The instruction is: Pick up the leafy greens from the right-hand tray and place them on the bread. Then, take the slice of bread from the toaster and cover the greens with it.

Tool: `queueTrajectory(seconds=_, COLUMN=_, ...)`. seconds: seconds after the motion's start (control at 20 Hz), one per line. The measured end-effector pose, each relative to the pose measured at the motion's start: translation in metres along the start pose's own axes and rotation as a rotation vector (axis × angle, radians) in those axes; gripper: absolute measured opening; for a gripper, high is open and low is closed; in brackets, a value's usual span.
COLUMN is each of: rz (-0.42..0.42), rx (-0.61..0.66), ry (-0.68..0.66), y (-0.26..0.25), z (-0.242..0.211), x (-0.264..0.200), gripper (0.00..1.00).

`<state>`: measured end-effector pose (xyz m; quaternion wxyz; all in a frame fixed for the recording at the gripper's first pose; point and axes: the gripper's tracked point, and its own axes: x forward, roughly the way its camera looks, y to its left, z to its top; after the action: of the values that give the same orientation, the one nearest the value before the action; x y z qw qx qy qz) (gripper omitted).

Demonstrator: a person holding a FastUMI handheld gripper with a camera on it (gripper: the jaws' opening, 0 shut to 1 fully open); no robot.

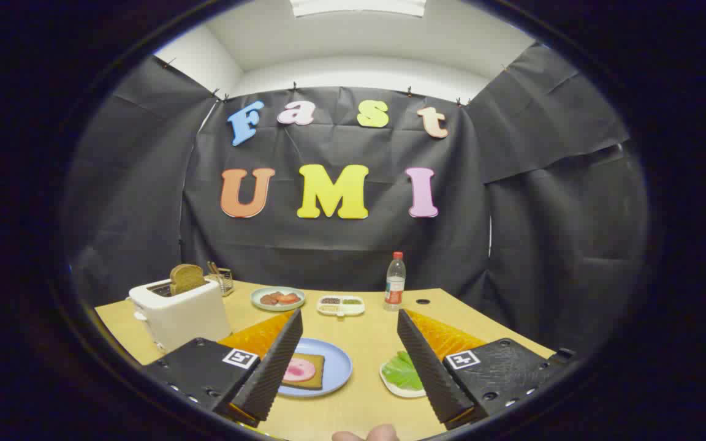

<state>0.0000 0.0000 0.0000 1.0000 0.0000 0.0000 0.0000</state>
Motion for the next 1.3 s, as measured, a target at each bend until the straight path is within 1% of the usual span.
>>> queueTrajectory(seconds=0.15, rz=-0.002, rx=0.008, ry=-0.028, y=0.002, z=0.005, x=-0.003, gripper=0.95)
queueTrajectory(seconds=0.5, rz=-0.005, rx=0.013, ry=-0.036, y=-0.001, z=0.010, x=-0.006, gripper=0.95)
queueTrajectory(seconds=1.3, rz=-0.007, rx=0.027, ry=-0.010, y=-0.010, z=0.003, x=-0.002, gripper=0.95)
